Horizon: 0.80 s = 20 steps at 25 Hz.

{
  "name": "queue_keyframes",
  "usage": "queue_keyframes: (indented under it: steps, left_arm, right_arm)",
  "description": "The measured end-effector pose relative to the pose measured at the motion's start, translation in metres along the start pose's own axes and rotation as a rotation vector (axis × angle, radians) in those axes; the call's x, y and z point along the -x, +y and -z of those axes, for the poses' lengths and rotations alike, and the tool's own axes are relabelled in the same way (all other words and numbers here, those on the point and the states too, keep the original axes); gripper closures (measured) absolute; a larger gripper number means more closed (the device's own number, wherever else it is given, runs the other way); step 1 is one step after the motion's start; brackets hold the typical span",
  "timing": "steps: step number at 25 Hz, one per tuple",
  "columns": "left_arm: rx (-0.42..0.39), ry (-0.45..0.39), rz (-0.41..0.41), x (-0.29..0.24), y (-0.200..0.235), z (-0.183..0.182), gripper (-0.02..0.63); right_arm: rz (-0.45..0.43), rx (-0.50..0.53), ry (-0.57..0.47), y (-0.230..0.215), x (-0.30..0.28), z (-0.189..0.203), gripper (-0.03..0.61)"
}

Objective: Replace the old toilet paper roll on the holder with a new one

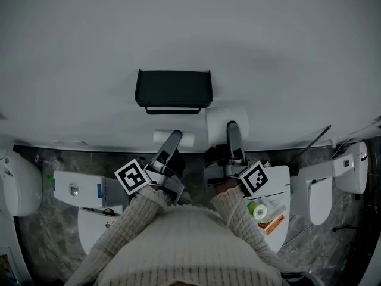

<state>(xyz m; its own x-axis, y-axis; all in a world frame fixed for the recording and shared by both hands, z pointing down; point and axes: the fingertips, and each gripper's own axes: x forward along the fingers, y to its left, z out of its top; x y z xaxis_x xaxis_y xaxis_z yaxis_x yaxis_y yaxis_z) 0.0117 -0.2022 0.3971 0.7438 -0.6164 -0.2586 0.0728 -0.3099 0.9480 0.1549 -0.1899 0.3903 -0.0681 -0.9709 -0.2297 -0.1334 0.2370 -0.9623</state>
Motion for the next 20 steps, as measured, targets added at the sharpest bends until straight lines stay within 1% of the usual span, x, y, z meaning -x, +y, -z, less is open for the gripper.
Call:
queue_keyframes:
  steps: [4, 10, 16, 20]
  left_arm:
    - [-0.011, -0.001, 0.01, 0.0, -0.002, -0.001, 0.436]
    - [-0.005, 0.001, 0.021, -0.001, -0.004, -0.001, 0.436]
    - [-0.033, 0.011, 0.029, -0.002, -0.006, -0.001, 0.436]
    - [-0.029, 0.014, 0.033, -0.008, -0.007, -0.003, 0.436]
  right_arm:
    - [-0.023, -0.001, 0.006, 0.003, -0.007, 0.0, 0.112]
    - [-0.03, -0.007, 0.005, 0.004, -0.012, 0.001, 0.112]
    - [-0.038, -0.021, -0.007, 0.001, -0.014, 0.0, 0.112]
    - [-0.041, -0.028, -0.001, 0.002, -0.02, 0.002, 0.112]
